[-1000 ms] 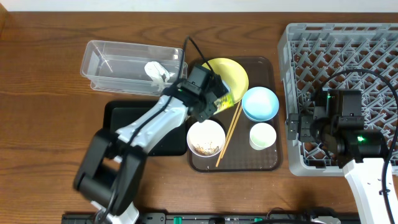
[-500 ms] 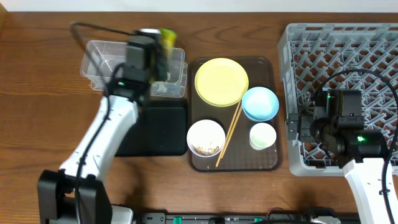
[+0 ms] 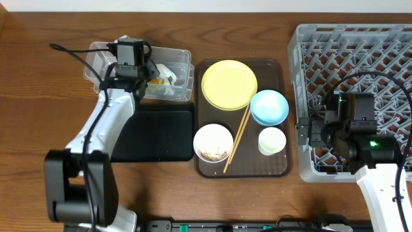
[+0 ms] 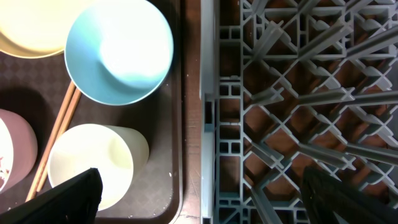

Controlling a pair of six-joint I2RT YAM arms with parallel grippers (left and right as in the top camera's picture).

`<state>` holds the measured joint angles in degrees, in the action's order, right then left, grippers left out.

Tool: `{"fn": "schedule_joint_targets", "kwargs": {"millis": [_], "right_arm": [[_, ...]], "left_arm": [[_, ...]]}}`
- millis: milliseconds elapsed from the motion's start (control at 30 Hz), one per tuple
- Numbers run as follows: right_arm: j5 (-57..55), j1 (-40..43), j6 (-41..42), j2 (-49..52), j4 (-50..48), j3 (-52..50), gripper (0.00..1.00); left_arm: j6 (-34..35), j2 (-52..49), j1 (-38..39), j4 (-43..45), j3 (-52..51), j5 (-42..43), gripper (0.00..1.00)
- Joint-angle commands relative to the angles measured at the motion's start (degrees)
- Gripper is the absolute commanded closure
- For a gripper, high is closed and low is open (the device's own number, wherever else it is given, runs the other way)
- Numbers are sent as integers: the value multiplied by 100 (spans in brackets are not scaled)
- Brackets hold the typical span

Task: Sort waste into correct bins and load items into the dishwasher rack
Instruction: 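Carry the yellow snack wrapper with the left gripper into the clear container, then grasp the rim of the white rice bowl with the left gripper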

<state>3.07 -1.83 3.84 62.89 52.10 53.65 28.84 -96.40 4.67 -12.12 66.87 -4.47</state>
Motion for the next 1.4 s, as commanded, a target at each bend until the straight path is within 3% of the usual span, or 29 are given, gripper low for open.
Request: {"fn": "schedule_joint_targets", "kwargs": {"millis": [0,133,200,233,367,600,933,1267,1367], "right_arm": [[44,-24,-48,-28,31,111,1],[44,-24,-48,-28,46,111,1],[44,-24,-48,-26,44,111,1],[44,-24,-48,-26,44,111,1],[44,-24,-48,-26,44,111,1],[44,-24,-48,-26,46,111,1],[44,-24,-48,-26,44,111,1],[90,-24,-46,-26,48,109,1],[90,-24,-46,-26,46,111,1]], "left_arm": [[-31,798,107,-553,13,208,54],[-28,1305,404,-1952,13,570,52],[-28,1414,546,-2555,11,551,30],[-26,1423,610,-2822,11,557,27],[-28,1394,907,-3375,0,901,28],[-787,1215,2076,-3097,-7,942,29],[-612,289,3657,-2579,-7,986,32],[-195,-706,4269,-2223,-7,984,43],[-195,-811,4295,-2227,-7,986,50]]}}
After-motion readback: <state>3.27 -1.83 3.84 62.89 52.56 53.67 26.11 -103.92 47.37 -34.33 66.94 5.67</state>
